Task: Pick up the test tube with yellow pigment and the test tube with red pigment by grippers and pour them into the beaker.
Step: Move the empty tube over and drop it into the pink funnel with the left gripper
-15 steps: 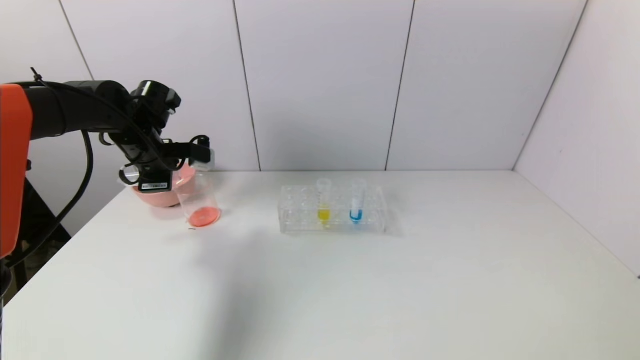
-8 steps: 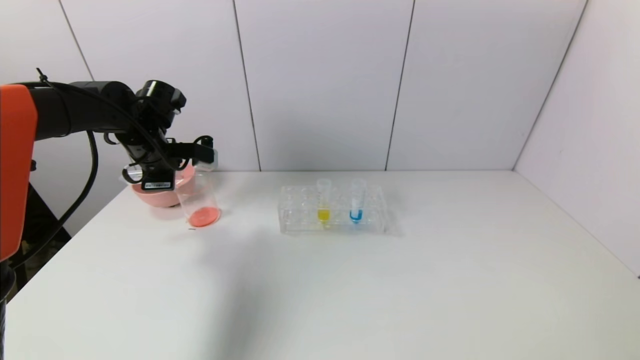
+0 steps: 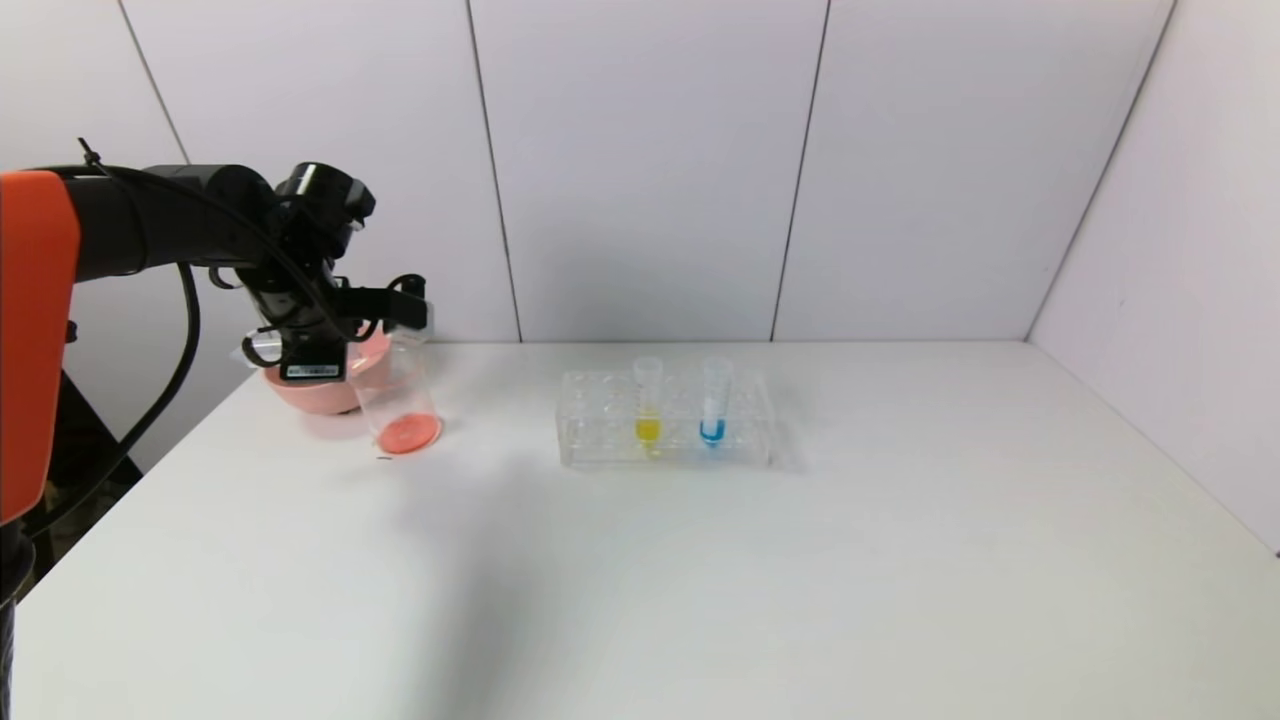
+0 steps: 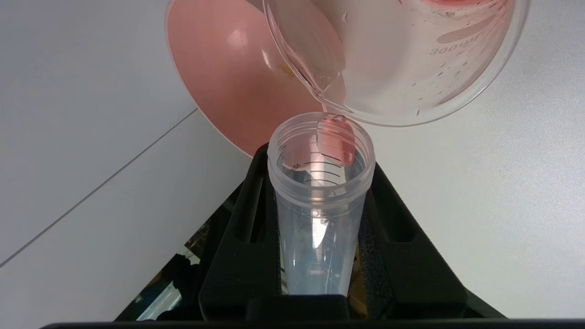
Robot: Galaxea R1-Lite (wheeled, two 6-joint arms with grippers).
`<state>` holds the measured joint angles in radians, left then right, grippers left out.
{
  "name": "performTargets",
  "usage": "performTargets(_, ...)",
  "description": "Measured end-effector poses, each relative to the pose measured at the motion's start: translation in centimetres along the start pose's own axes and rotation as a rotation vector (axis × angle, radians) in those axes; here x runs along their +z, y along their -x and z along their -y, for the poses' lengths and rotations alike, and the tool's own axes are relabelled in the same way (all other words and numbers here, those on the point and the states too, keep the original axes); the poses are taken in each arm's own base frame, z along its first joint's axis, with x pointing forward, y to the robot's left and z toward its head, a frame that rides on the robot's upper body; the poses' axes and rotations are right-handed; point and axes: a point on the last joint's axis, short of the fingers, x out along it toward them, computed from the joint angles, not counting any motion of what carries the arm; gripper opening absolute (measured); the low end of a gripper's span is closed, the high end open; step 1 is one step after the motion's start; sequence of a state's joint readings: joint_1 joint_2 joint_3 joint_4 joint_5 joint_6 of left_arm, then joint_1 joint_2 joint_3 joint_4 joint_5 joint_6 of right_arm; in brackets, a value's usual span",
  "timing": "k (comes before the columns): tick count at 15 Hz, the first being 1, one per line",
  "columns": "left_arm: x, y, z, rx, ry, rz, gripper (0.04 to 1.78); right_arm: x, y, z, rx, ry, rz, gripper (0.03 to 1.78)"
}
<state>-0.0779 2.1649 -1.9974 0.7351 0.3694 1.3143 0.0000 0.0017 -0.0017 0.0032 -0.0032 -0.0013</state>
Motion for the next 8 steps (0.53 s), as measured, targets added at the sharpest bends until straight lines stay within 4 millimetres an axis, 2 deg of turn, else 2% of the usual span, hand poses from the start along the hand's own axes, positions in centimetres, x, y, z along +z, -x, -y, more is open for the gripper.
performTargets(8,0.3,-0.02,0.13,0.013,-0.02,-0.06,0.49,0.0,0.0,0.0,0.0,0.0,0.0,1.7)
